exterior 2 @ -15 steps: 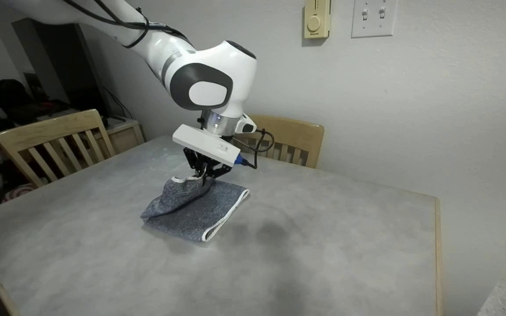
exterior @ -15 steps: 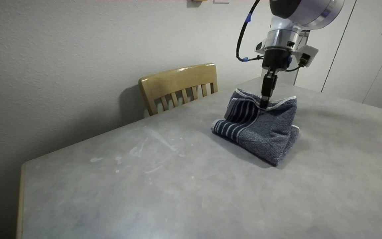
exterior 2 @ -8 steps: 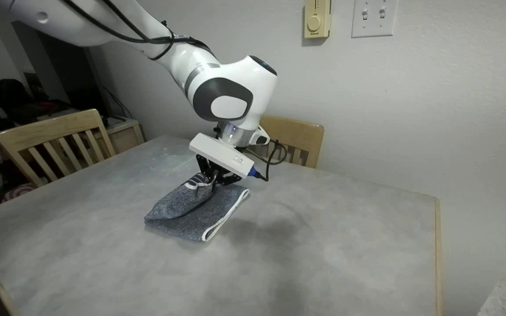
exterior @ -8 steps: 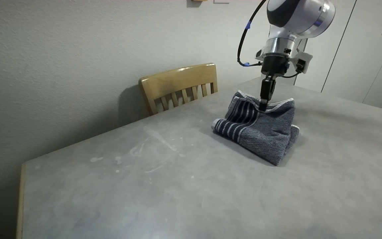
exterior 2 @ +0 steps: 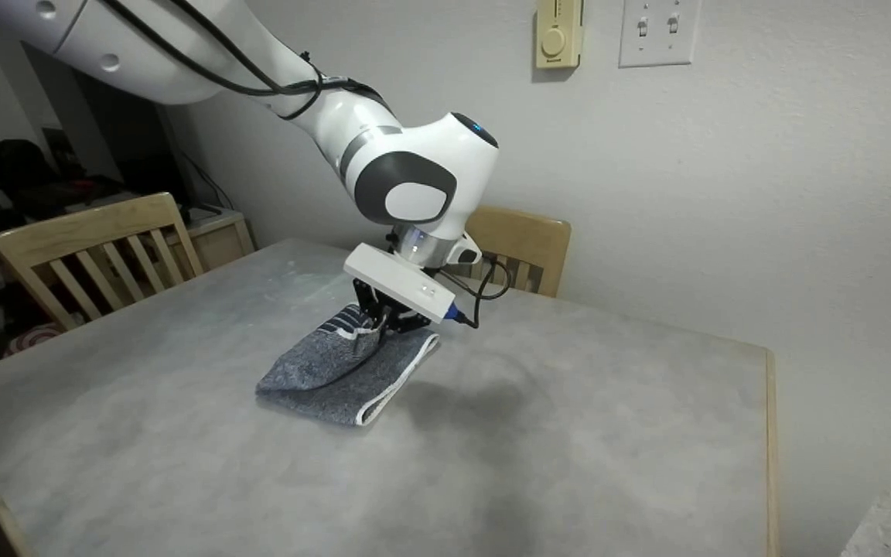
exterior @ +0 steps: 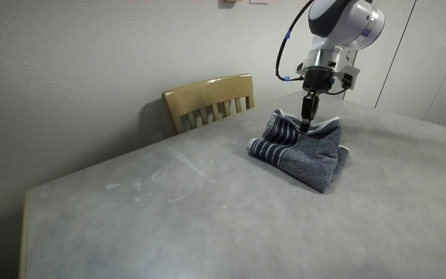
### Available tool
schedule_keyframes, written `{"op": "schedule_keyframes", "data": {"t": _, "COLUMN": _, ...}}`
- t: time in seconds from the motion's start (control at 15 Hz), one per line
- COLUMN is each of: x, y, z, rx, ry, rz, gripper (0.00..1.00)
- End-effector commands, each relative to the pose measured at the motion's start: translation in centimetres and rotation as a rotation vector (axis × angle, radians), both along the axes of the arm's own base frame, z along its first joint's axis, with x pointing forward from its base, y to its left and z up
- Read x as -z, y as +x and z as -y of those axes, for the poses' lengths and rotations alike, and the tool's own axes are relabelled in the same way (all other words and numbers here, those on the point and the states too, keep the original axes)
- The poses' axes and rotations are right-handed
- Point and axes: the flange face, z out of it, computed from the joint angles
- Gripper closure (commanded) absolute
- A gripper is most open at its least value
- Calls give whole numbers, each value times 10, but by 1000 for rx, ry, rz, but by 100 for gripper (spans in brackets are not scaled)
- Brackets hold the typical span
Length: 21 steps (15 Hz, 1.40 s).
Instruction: Fold the towel
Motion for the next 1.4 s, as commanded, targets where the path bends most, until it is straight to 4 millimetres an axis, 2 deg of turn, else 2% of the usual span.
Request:
{"op": "schedule_keyframes", "data": {"t": 0.0, "x": -6, "y": 5, "z": 2, "rx": -2, "ry": 14, "rz": 4, "gripper": 98}}
{"op": "schedule_keyframes", "data": {"t": 0.4, "x": -9, "y": 7, "z": 6, "rx": 40, "ry": 20, "rz": 7, "gripper": 98}}
{"op": "schedule_keyframes", "data": {"t": 0.47, "x": -9, "y": 6, "z": 6, "rx": 48, "ry": 21, "rz": 1, "gripper": 66}}
{"op": "schedule_keyframes", "data": {"t": 0.6, "x": -7, "y": 5, "z": 6, "rx": 68, "ry": 24, "rz": -3, "gripper": 59}}
{"op": "schedule_keyframes", "data": {"t": 0.87, "x": -12, "y": 4, "z": 2, "rx": 92, "ry": 25, "rz": 5, "gripper": 30}}
{"op": "schedule_keyframes", "data": {"t": 1.13, "x": -35, "y": 0, "z": -13, "rx": 102, "ry": -10, "rz": 72, "gripper": 2}}
{"op": "schedule_keyframes", "data": {"t": 1.33, "x": -63, "y": -7, "z": -33, "rx": 127, "ry": -58, "rz": 150, "gripper": 0}}
